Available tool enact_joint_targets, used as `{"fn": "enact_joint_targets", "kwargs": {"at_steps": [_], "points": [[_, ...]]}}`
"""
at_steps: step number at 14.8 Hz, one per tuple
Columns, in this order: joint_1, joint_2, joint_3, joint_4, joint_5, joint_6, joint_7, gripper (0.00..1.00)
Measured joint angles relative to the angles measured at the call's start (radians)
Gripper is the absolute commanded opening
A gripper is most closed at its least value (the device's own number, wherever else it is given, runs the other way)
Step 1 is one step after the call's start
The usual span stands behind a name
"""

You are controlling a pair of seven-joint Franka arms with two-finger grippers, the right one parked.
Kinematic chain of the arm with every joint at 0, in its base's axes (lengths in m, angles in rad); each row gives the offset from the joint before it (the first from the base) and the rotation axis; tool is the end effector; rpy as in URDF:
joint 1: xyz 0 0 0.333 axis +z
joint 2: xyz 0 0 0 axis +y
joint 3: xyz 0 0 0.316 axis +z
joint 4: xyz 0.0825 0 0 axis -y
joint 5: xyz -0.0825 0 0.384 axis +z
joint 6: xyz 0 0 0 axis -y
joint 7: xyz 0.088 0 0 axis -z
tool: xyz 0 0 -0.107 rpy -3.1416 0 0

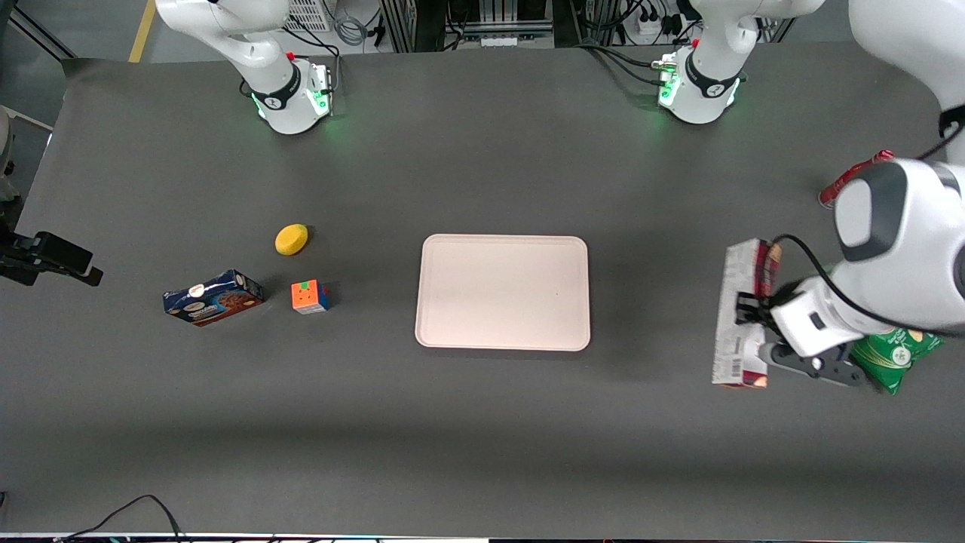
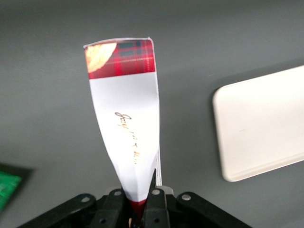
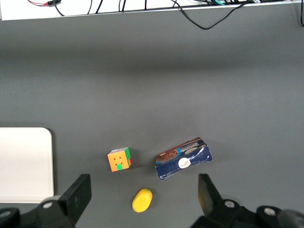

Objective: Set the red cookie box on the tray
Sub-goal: 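Carry the held cookie box over to the pink tray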

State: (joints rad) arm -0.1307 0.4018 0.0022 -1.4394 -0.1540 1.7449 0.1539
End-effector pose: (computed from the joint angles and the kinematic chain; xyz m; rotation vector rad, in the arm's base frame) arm 0.6619 -0.0997 0.4545 2.9647 -0.3702 -0.1411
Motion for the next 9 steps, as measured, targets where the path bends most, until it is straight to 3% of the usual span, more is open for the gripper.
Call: {"fn": "enact_joint_targets", "kwargs": {"at_steps": [4, 9], "points": [[-0.055, -0.044, -0.109, -0.060, 0.015, 0.055, -0.266, 0.00], [-0.081, -0.045, -0.238, -0.339, 0.069, 0.421, -0.505, 0.00]]}}
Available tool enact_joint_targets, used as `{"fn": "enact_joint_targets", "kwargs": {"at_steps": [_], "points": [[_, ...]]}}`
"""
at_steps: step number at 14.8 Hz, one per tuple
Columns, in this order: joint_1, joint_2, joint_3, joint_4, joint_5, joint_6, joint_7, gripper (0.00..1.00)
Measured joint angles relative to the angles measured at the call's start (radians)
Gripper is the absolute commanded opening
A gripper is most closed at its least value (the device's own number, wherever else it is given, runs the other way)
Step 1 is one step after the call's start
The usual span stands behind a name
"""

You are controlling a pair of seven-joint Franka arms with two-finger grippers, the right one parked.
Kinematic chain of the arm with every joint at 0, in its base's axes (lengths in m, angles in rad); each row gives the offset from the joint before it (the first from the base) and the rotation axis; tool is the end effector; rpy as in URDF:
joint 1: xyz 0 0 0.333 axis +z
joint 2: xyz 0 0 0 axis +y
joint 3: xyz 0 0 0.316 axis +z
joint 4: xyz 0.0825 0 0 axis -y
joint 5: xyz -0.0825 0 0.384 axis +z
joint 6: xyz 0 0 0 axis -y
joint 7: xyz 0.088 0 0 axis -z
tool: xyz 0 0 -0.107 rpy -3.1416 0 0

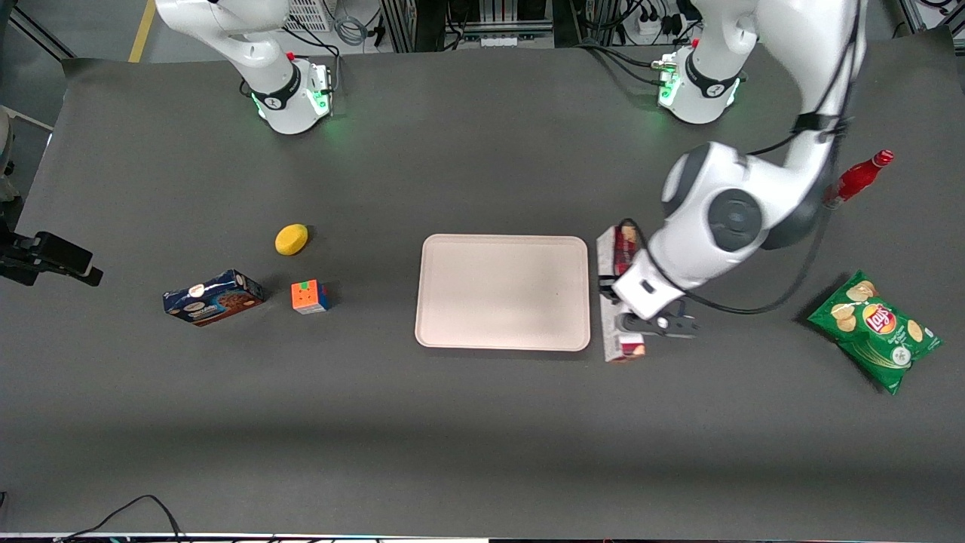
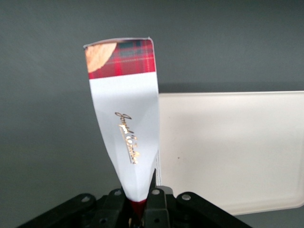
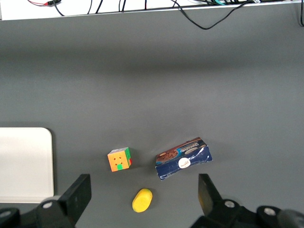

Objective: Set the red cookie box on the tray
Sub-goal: 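Carry the held cookie box over to the pink tray, then lower the cookie box onto the tray and open the left gripper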

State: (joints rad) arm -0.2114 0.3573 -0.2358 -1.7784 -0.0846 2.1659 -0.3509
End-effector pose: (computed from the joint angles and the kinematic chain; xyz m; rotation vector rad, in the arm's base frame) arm 0.5874 -0.2720 0.3662 2.9855 -0.0510 -0.0356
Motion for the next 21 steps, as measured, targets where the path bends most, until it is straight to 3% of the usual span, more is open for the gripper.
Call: {"fn": "enact_joint_targets", "kwargs": {"at_steps": [6, 11, 17, 18, 19, 20, 21], "points": [[-0.024, 0.011, -0.129, -0.229, 0.161, 0.289, -0.280, 0.00], [-0.029, 0.068, -0.155, -0.252, 0.251, 0.322, -0.360, 0.00], [-0.028, 0.121, -0.155, -0.252, 0.289, 0.364, -0.371, 0.00], [-0.028, 0.121, -0.155, -0.252, 0.300, 0.364, -0.373, 0.09], [-0.028, 0.122, -0.155, -0.252, 0.310, 0.364, -0.374, 0.34], [-0.028, 0.122, -0.155, -0.252, 0.315, 0.364, -0.375, 0.73], [-0.027, 0.123, -0.155, -0.252, 0.320, 0.365, -0.375, 1.00]]}}
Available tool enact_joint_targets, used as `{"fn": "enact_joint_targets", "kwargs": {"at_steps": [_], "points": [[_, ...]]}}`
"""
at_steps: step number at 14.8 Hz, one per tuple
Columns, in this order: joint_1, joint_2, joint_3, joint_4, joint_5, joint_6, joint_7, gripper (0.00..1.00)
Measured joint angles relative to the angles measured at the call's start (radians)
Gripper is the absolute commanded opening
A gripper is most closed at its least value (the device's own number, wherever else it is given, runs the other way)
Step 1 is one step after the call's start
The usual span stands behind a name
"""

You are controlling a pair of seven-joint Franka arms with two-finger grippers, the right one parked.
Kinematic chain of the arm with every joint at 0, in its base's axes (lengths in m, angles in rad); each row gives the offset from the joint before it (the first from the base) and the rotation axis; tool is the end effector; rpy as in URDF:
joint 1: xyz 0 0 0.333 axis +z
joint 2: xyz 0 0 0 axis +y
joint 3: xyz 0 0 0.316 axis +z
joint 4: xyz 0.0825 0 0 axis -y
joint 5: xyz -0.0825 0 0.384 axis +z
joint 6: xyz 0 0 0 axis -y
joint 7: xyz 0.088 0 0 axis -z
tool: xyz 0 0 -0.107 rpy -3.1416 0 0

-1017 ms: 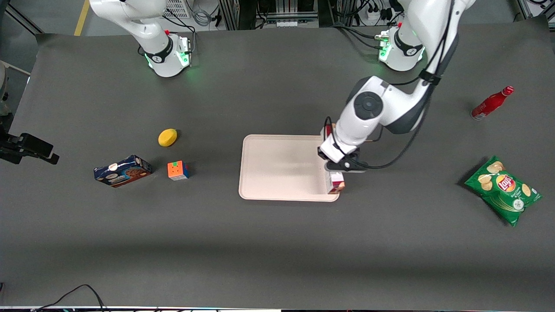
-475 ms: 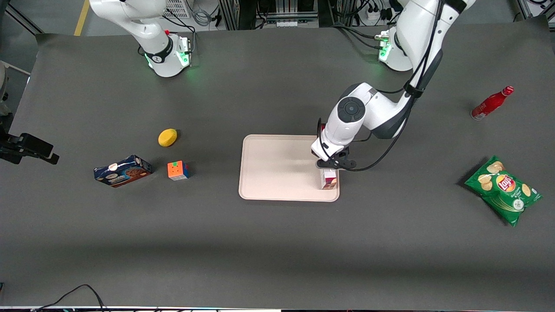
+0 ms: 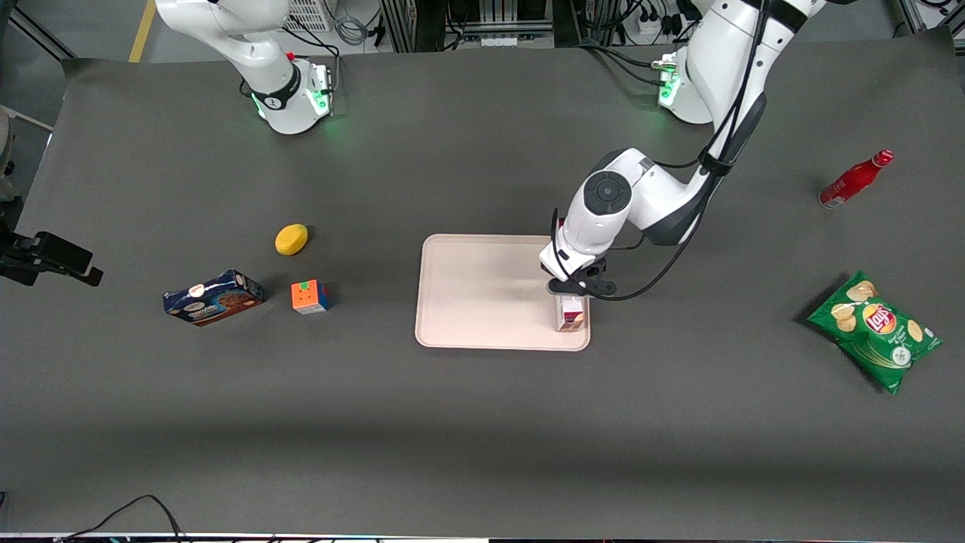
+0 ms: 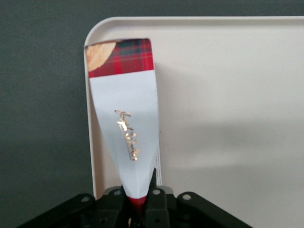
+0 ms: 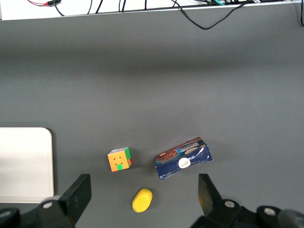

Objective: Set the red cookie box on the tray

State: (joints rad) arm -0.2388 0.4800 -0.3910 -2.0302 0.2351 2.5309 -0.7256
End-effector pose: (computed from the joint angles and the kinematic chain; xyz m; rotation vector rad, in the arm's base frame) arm 0.4920 -0.3543 0.2297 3.0698 -0.0728 0.0487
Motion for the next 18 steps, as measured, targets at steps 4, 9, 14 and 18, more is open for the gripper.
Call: {"fn": "enact_joint_targets", "kwargs": {"at_steps": [4, 9, 14, 18], "points": [[0.006, 0.007, 0.002, 0.007, 0.012, 0.011, -0.001, 1.00], [0.029, 0.003, 0.003, 0.165, 0.015, -0.214, 0.013, 1.00], [0.112, -0.021, 0.047, 0.479, -0.040, -0.590, 0.278, 1.00], [0.144, -0.074, 0.231, 0.583, -0.144, -0.630, 0.574, 1.00]]}}
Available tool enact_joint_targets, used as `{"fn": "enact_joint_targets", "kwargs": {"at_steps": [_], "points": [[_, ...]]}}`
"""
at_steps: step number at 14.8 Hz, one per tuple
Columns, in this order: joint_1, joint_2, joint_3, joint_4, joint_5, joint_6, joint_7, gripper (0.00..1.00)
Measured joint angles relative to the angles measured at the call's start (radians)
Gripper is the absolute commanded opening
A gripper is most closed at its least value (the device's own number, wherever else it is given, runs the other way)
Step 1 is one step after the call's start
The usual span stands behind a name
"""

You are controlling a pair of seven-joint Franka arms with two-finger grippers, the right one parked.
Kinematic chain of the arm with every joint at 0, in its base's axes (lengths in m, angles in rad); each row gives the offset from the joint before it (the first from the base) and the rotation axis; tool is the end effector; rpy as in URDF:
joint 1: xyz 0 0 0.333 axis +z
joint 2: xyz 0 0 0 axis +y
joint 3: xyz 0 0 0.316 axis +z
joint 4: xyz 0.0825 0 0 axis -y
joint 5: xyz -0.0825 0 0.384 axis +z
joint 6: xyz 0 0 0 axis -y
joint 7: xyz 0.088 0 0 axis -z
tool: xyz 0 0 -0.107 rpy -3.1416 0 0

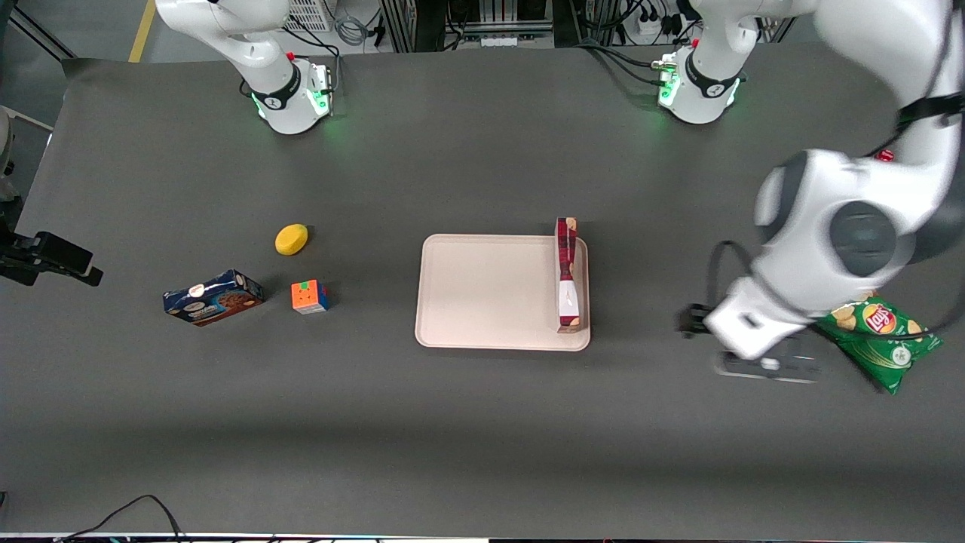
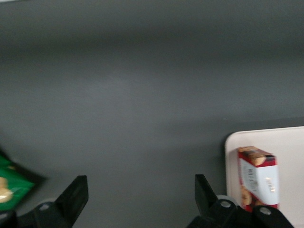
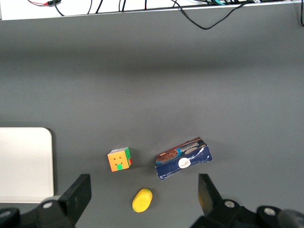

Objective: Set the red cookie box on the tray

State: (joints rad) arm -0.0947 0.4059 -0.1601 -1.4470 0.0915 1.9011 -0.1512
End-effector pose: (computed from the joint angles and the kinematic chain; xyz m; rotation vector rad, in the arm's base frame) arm 0.6685 -0.1497 0.4633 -3.1216 0.1820 -0.0897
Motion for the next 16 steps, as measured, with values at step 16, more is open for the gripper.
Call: {"fn": "enact_joint_targets", "kwargs": {"at_steps": [16], "points": [[0.083, -0.365, 0.179, -0.148, -0.145, -0.225, 0.175, 1.00]]}}
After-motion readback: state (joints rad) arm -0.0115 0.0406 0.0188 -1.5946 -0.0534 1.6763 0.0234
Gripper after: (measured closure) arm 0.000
